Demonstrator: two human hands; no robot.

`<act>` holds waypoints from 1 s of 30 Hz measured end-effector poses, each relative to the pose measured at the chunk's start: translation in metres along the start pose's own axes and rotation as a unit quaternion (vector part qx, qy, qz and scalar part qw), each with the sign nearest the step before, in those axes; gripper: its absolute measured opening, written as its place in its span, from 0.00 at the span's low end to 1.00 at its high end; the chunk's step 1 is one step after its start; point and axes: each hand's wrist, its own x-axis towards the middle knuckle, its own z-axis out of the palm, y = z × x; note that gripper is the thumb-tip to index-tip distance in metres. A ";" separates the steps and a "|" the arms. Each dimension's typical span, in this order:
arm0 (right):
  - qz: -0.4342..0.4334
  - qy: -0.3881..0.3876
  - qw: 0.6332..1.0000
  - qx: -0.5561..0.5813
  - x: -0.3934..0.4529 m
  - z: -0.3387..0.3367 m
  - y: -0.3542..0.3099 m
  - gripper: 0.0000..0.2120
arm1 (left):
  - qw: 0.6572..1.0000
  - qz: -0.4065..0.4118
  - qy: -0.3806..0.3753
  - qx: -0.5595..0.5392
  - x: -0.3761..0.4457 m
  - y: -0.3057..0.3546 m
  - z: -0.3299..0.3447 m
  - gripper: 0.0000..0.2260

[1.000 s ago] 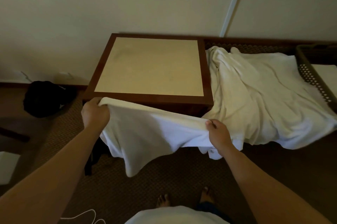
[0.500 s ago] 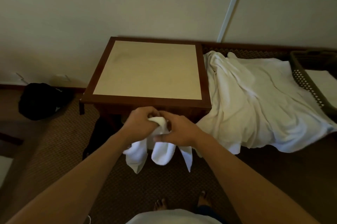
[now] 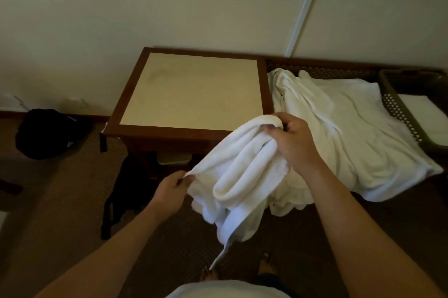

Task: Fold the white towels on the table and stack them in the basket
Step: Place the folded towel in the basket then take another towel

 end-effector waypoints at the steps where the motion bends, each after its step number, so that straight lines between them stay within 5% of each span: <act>1: 0.035 -0.002 0.996 -0.083 0.001 -0.001 0.009 0.13 | 0.999 0.013 0.034 -0.039 0.001 0.012 -0.001 0.12; 3: 0.076 -0.084 0.976 -0.187 -0.005 0.008 0.024 0.42 | 0.996 0.059 0.035 -0.065 0.001 0.040 0.001 0.13; 5: 0.040 -0.218 0.950 -0.218 -0.019 0.034 0.029 0.54 | 0.991 0.131 -0.024 -0.029 -0.006 0.070 0.006 0.13; 7: -0.010 -0.292 0.933 -0.210 -0.025 0.059 0.037 0.37 | 0.975 0.197 -0.097 0.029 -0.011 0.093 0.012 0.12; 9: -0.029 -0.271 0.943 -0.190 -0.023 0.064 0.039 0.11 | 0.962 0.229 -0.137 0.054 -0.011 0.104 0.011 0.06; 10: -0.032 -0.257 0.951 -0.169 -0.021 0.058 0.037 0.07 | 0.962 0.226 -0.142 0.060 -0.010 0.105 0.008 0.05; 13: -0.047 -0.241 0.964 -0.106 -0.020 0.034 0.021 0.17 | 0.965 0.161 -0.161 0.126 -0.007 0.084 0.000 0.10; 17: -0.022 -0.162 0.987 -0.003 -0.018 0.004 0.014 0.13 | 0.943 0.049 -0.225 0.240 -0.005 0.023 -0.010 0.08; 22: 0.072 -0.040 0.985 -0.152 -0.014 0.009 0.064 0.07 | 0.983 0.043 -0.107 0.142 -0.004 0.014 -0.024 0.10; 26: 0.045 -0.232 0.953 -0.187 -0.032 0.045 0.069 0.46 | 0.951 0.201 -0.139 0.187 -0.009 0.044 -0.015 0.11; 28: -0.009 -0.316 0.926 -0.207 -0.037 0.069 0.067 0.40 | 0.909 0.303 -0.153 0.241 -0.011 0.059 -0.007 0.09; 30: -0.012 -0.330 0.918 -0.221 -0.034 0.079 0.064 0.17 | 0.895 0.340 -0.135 0.255 -0.012 0.068 -0.004 0.09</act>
